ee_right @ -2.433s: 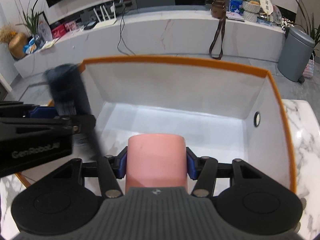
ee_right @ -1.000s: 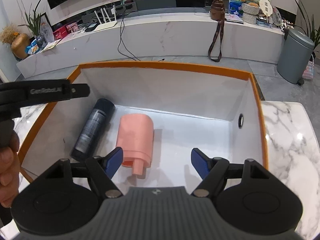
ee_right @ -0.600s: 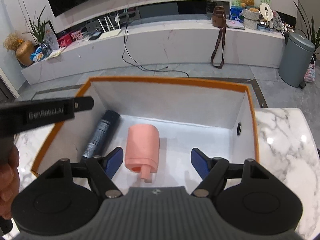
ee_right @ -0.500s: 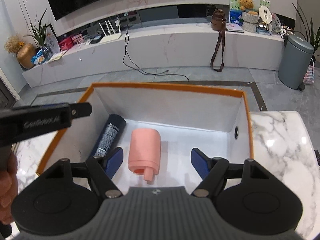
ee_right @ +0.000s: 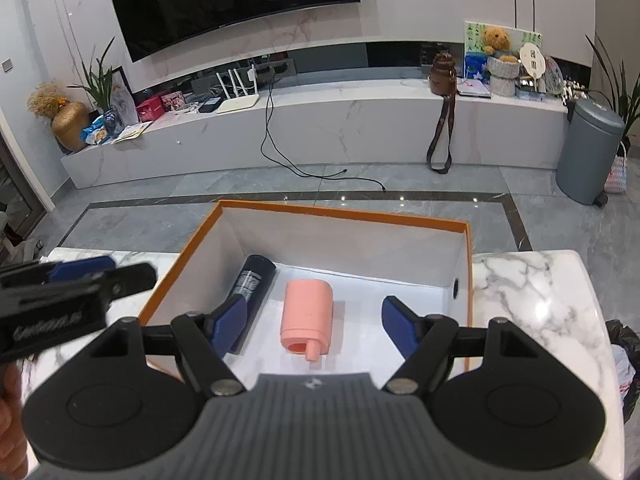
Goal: Organize rigid objects
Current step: 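Release the navy can in the box with the left tool and withdraw both tools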
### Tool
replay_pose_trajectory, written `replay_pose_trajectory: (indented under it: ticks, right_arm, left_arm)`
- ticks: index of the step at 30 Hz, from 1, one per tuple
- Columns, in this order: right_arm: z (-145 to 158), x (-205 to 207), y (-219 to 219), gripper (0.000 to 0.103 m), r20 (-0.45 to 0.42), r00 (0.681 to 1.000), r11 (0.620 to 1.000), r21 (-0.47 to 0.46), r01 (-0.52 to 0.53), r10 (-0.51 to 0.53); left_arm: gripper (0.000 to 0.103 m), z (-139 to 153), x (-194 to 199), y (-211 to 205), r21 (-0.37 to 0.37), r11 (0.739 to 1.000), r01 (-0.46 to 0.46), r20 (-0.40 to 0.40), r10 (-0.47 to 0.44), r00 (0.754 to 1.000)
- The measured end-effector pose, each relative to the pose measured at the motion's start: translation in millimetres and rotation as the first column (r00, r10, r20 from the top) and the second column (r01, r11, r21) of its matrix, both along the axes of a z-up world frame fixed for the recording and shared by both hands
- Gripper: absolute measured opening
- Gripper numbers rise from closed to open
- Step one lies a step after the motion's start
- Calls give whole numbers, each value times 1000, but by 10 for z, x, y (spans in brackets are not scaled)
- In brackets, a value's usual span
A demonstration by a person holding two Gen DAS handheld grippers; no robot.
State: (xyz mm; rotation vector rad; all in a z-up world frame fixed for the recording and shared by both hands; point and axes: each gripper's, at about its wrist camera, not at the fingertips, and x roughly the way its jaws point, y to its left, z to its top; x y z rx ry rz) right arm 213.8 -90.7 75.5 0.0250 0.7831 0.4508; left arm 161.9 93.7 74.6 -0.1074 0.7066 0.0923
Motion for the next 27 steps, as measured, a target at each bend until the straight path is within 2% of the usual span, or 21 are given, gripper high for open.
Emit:
replay_pose_trajectory:
  ticks: [7,13,17,19,22,27]
  right_arm:
    - [125,-317,-65,74,45,998,999,-32,-39,40]
    - [173,-590,-177,74,77,994,994,-74,-76,82]
    - [182,-751,-277,74,99,990,991,-102,-88,98]
    - [160,-845,-344,74,109,989,990,-113,-90,102]
    - [68,-1006,-479,74,111,988,987,-131,-91,106]
    - [-83,-1198,-682,74,96,988,980,-174,-100,118]
  left_arm:
    - [62,-22,-411,-102,20,1000,-5,-9,6,1000]
    - [65,-164,-658,-114,-69,998,-4,-26,2,1000]
    - [67,-194,-751,-204,-32,999,16,-31,-16,999]
    - [71,-215,-798,-243,-38,999,34,-29,-35,999]
    - [71,-299,-891,-305,-47,997,62,-41,-64,997]
    - [71,-381,-1058,-441,17,995,100,-60,-99,993]
